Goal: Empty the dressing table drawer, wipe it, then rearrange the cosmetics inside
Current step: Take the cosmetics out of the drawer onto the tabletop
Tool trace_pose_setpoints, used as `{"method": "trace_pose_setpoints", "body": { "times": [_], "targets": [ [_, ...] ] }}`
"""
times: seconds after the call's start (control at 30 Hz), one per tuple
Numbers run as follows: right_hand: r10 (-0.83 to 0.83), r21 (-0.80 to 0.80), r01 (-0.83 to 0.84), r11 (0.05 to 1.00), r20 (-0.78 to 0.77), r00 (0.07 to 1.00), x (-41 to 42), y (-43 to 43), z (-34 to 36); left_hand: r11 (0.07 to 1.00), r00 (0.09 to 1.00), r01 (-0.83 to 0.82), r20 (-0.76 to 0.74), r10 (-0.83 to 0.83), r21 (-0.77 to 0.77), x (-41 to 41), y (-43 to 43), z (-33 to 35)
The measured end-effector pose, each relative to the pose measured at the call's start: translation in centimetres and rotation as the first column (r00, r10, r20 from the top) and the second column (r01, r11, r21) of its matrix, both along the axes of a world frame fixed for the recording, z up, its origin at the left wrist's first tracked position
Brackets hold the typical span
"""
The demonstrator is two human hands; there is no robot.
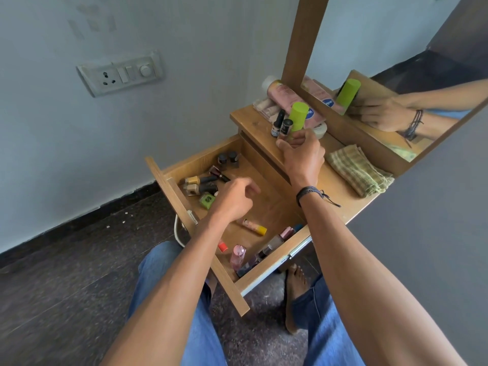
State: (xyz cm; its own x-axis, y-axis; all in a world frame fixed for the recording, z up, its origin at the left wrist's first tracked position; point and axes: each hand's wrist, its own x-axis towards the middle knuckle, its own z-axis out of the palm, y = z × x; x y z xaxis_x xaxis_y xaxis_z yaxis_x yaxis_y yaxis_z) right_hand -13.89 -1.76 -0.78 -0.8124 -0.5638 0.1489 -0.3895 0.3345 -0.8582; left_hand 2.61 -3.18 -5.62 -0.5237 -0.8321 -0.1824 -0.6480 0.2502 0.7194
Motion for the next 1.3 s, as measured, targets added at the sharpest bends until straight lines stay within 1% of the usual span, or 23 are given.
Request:
{"method": "trace_pose_setpoints", "body": {
  "times": [0.07,0.13,0.2,0.27,0.3,0.33,0.37,0.4,0.43,0.47,0.5,0.53,0.57,0.6,0.63,0.73,0.8,0.87,0.93,1.07,1.13,1.3],
  "targets": [
    [-0.002,-0.024,0.001,1.000,-0.017,1.000,0.0,0.4,0.0,0.989,0.985,0.138,0.097,-0.142,0.049,0.0,0.4,-0.1],
    [0.023,-0.092,-0.026,0.995,-0.030,0.999,0.1,0.9,0.0,0.967,0.946,0.245,0.202,-0.255,0.072,0.0,0.6,-0.3],
    [0.087,-0.189,-0.093,0.978,-0.042,0.995,0.3,1.8,0.0,0.949,0.910,0.302,0.269,-0.316,0.091,0.2,0.7,-0.4],
    [0.205,-0.216,-0.219,0.952,-0.084,0.975,0.6,3.4,-0.1,0.944,0.898,0.310,0.292,-0.329,0.111,0.4,0.8,-0.5],
    [0.288,-0.173,-0.307,0.936,-0.129,0.949,0.9,4.4,-0.2,0.945,0.898,0.308,0.294,-0.327,0.112,0.5,0.8,-0.7],
    [0.388,-0.085,-0.406,0.910,-0.175,0.905,1.1,5.5,-0.3,0.944,0.894,0.313,0.303,-0.331,0.109,0.6,0.9,-0.7],
    [0.499,0.042,-0.501,0.864,-0.198,0.844,1.2,6.5,-0.4,0.940,0.883,0.325,0.324,-0.341,0.103,0.7,0.9,-0.8],
    [0.607,0.196,-0.576,0.794,-0.194,0.771,1.3,7.4,-0.4,0.937,0.871,0.337,0.348,-0.347,0.090,0.7,1.1,-0.7],
    [0.698,0.362,-0.615,0.701,-0.171,0.695,1.4,8.1,-0.4,0.937,0.863,0.342,0.371,-0.344,0.072,0.6,1.2,-0.7],
    [0.768,0.513,-0.619,0.594,-0.135,0.626,1.5,8.8,-0.3,0.938,0.859,0.342,0.390,-0.333,0.048,0.6,1.3,-0.7],
    [0.820,0.634,-0.602,0.484,-0.089,0.565,1.5,9.3,-0.2,0.940,0.856,0.342,0.404,-0.321,0.022,0.5,1.4,-0.7],
    [0.854,0.723,-0.580,0.376,-0.027,0.520,1.7,9.8,-0.2,0.939,0.854,0.345,0.416,-0.312,-0.003,0.5,1.5,-0.7],
    [0.868,0.785,-0.553,0.279,0.040,0.495,1.9,10.0,-0.1,0.936,0.850,0.351,0.426,-0.308,-0.024,0.5,1.6,-0.7],
    [0.866,0.824,-0.527,0.211,0.093,0.491,2.0,10.2,-0.2,0.931,0.844,0.363,0.440,-0.308,-0.044,0.5,1.7,-0.7],
    [0.855,0.847,-0.503,0.172,0.125,0.502,2.2,10.2,-0.3,0.927,0.838,0.370,0.452,-0.305,-0.061,0.5,1.7,-0.8],
    [0.823,0.880,-0.458,0.125,0.166,0.544,2.7,9.6,-0.5,0.943,0.859,0.327,0.433,-0.272,-0.058,0.6,1.5,-0.9],
    [0.810,0.897,-0.434,0.083,0.193,0.553,3.0,9.2,-0.6,0.964,0.897,0.264,0.376,-0.232,-0.034,0.6,1.3,-1.0],
    [0.804,0.900,-0.431,0.070,0.204,0.558,3.1,9.0,-0.8,0.983,0.941,0.178,0.300,-0.156,-0.047,0.7,1.1,-1.1],
    [0.794,0.889,-0.451,0.082,0.215,0.569,3.1,8.9,-1.1,0.993,0.973,0.092,0.219,-0.074,-0.073,0.7,0.8,-1.0],
    [0.772,0.852,-0.509,0.120,0.242,0.588,3.0,9.0,-1.2,0.994,0.997,-0.037,0.069,0.044,-0.102,0.5,0.5,-0.6],
    [0.761,0.833,-0.523,0.179,0.220,0.611,2.9,9.2,-1.3,0.990,0.996,-0.092,0.003,0.092,-0.103,0.5,0.5,-0.3],
    [0.717,0.756,-0.531,0.382,0.119,0.686,2.5,9.8,-0.5,0.981,0.975,-0.173,-0.155,0.158,-0.089,0.5,0.4,0.2]
  ]
}}
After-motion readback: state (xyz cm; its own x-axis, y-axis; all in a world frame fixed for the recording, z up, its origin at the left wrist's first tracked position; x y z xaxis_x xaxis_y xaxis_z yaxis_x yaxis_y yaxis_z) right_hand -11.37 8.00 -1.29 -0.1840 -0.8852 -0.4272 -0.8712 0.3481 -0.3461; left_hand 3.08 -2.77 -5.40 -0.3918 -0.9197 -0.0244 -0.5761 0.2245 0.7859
